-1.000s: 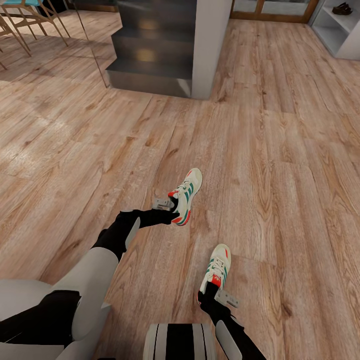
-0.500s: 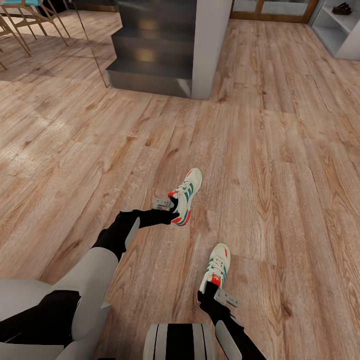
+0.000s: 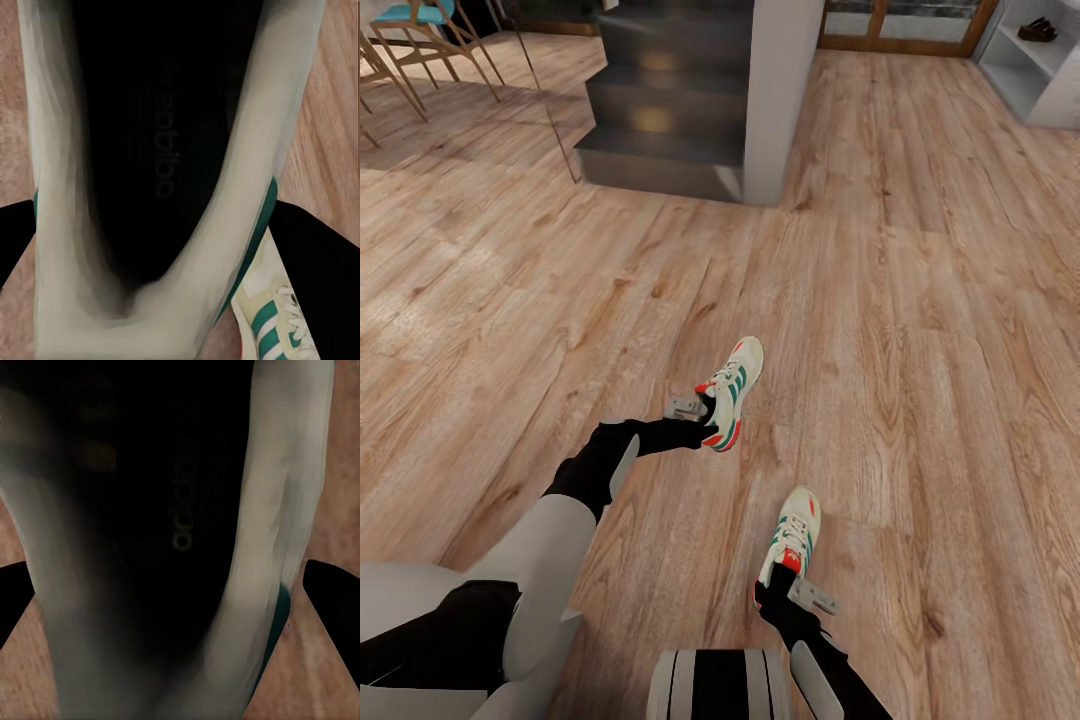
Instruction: Pick up the two gym shoes and the two sandals from the corridor floor and place them onto the hallstand (shoe rack) in the corridor, making sure they are on the rack and not on the floor. Arrange them so the two gym shoes are next to each other and the two sandals are next to each other.
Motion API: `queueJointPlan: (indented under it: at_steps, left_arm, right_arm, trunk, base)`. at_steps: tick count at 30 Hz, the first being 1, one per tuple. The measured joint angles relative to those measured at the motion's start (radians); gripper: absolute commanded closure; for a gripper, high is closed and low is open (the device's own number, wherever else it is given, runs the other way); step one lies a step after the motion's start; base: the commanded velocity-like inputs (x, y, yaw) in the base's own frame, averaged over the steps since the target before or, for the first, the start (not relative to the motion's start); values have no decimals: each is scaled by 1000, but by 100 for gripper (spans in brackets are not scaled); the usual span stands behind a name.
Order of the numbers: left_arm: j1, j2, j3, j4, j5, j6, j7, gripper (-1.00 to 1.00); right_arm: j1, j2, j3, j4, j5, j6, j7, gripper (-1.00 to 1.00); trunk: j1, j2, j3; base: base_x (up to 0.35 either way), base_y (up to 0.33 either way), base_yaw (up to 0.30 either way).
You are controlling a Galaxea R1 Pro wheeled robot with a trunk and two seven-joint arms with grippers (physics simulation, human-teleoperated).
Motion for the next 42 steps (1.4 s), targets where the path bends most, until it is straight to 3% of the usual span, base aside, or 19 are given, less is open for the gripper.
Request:
queueJointPlan:
  at_steps: [10, 30, 42]
  left_arm:
    - [0, 0, 1, 0, 0, 1, 0, 100]
    - [0, 0, 1, -10, 2, 2, 2, 100]
    - [0, -1, 0, -13, 1, 1, 2, 100]
  right_arm:
    - [0, 0, -1, 0, 0, -2, 0, 100]
    - [0, 0, -1, -1, 0, -2, 0, 100]
    - [0, 0, -2, -2, 0, -2, 0, 100]
  trunk:
    - [-5, 2, 41]
    - [-14, 7, 145]
    - [-18, 9, 185]
  base:
    - [0, 0, -4]
    - [0, 0, -47]
    - [0, 0, -123]
